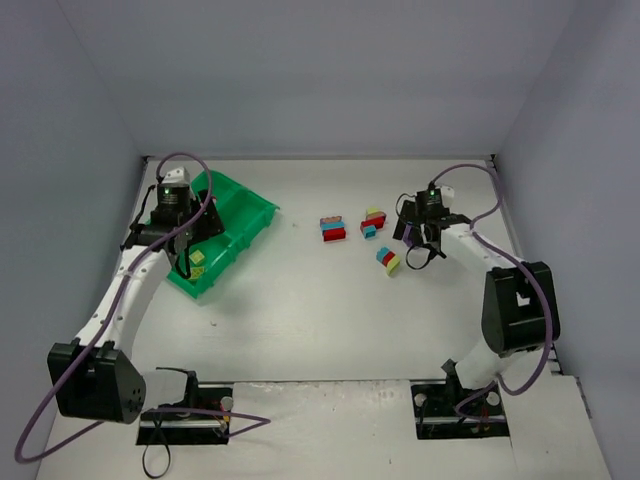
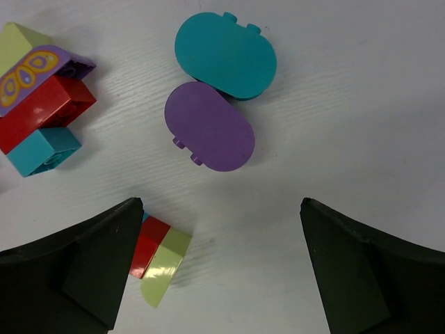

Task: Sort the legos into containers by color

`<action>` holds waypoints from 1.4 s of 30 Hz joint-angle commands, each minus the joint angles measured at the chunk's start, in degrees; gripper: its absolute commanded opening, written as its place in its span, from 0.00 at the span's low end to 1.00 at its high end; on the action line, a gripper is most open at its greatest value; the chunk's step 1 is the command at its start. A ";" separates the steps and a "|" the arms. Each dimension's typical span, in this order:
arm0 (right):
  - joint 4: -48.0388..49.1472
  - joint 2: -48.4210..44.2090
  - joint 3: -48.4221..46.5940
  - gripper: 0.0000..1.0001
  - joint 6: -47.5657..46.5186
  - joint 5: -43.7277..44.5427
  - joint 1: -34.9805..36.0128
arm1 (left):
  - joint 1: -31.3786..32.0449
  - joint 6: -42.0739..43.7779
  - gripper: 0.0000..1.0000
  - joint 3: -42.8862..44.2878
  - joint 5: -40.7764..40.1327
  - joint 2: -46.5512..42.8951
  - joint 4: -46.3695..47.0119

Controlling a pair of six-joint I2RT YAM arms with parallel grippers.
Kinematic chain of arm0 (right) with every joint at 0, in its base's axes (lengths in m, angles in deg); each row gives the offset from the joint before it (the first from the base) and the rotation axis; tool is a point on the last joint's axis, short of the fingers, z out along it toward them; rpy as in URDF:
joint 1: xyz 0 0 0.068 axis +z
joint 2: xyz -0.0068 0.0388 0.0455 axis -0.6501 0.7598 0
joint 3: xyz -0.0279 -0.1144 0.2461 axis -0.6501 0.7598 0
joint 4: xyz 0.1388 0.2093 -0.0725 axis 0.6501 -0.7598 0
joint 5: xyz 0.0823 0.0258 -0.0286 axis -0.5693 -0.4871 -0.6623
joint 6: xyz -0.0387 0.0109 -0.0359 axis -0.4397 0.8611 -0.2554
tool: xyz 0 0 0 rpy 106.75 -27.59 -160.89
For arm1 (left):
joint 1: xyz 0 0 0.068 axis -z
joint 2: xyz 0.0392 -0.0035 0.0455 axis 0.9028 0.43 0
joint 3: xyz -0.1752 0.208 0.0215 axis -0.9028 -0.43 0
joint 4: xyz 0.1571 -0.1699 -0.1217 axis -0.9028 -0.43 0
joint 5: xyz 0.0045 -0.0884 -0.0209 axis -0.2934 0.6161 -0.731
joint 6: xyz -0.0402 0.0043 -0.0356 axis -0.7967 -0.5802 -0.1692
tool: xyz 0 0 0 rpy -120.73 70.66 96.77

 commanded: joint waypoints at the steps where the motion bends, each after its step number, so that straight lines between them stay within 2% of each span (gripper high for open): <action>1: 2.34 3.08 -3.70 0.93 -5.43 -0.16 -0.21 | 1.51 0.03 0.64 1.64 4.67 -2.55 -2.34; 10: 9.03 11.42 -4.75 0.93 -15.01 -3.41 -1.71 | 5.55 3.02 0.64 3.75 4.67 -4.39 -6.21; 16: 11.41 14.33 -5.46 0.87 -18.18 -7.62 -3.20 | 6.52 3.28 0.64 4.63 5.10 -4.57 -7.01; 20: 12.72 14.95 -5.11 0.74 -20.20 -8.95 -3.64 | 7.23 3.64 0.64 5.16 5.72 -4.39 -7.36; 23: 14.30 14.86 -4.14 0.51 -20.12 -12.89 -3.64 | 7.93 3.90 0.64 5.33 7.03 -4.13 -6.57; 25: 15.01 13.81 -3.26 0.40 -19.94 -14.48 -3.56 | 8.28 3.90 0.64 5.51 7.83 -3.69 -6.48; 26: 15.18 13.11 -2.30 0.28 -20.03 -14.48 -3.29 | 8.37 3.99 0.64 6.03 8.53 -3.26 -6.39; 29: 16.06 8.81 -0.45 0.10 -20.73 -14.40 -2.42 | 8.72 3.38 0.64 7.52 10.02 -2.55 -5.95; 33: 16.94 0.64 1.04 0.01 -21.43 -15.01 -0.40 | 9.25 0.14 0.64 10.77 14.67 -1.23 -4.99; 36: 18.08 -8.04 1.83 0.00 -22.66 -18.08 2.84 | 10.91 -2.50 0.64 14.02 17.49 -0.09 -3.23; 42: 18.87 -16.15 1.49 0.00 -25.74 -25.54 12.78 | 15.57 -8.04 0.65 18.60 23.20 3.16 2.04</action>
